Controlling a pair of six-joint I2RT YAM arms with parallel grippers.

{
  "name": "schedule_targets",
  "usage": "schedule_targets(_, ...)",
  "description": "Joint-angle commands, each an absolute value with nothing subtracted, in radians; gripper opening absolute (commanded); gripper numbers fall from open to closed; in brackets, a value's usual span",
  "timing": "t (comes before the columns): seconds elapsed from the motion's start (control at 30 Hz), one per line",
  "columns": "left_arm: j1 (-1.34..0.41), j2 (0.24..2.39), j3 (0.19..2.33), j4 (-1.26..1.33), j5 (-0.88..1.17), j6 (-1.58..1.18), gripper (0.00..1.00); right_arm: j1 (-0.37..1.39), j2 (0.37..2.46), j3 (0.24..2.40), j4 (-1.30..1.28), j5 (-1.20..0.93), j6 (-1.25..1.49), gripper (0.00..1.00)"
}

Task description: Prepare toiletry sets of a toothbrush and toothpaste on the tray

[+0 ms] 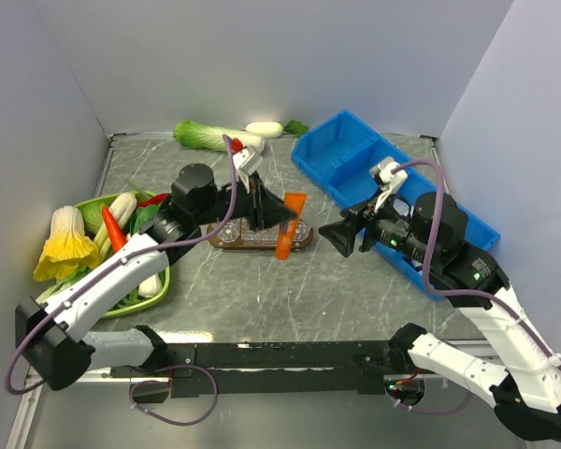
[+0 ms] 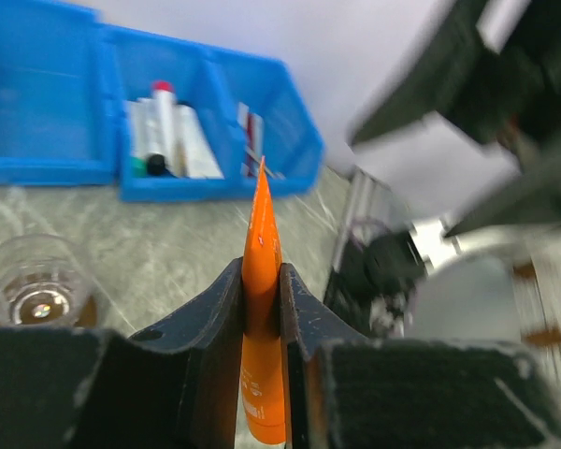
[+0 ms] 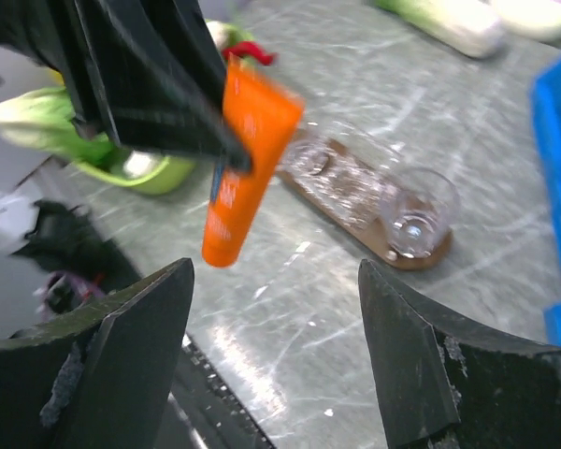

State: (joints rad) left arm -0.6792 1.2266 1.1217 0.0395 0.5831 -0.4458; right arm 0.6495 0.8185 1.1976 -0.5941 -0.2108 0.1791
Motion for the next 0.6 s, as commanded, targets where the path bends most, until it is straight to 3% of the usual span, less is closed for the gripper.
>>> schedule_targets(0.0,-0.681,1.171,1.068,0.046,0.817,-0.315,0.01,0.634,0.900,1.295,-0.673,-0.435,0.124,0.73)
schedule_targets(0.33,-0.681,1.141,0.999,0.057,0.976,-0.318,0.01,0.635,0.988,1.299,-0.658,-0.569,0.126,0.61)
schedule_targets(0.57,-0.681,1.138,1.002,0.058,1.008,-0.319,0.01,0.635,1.015,1.287,-0.604,-0.639,0.140,0.46)
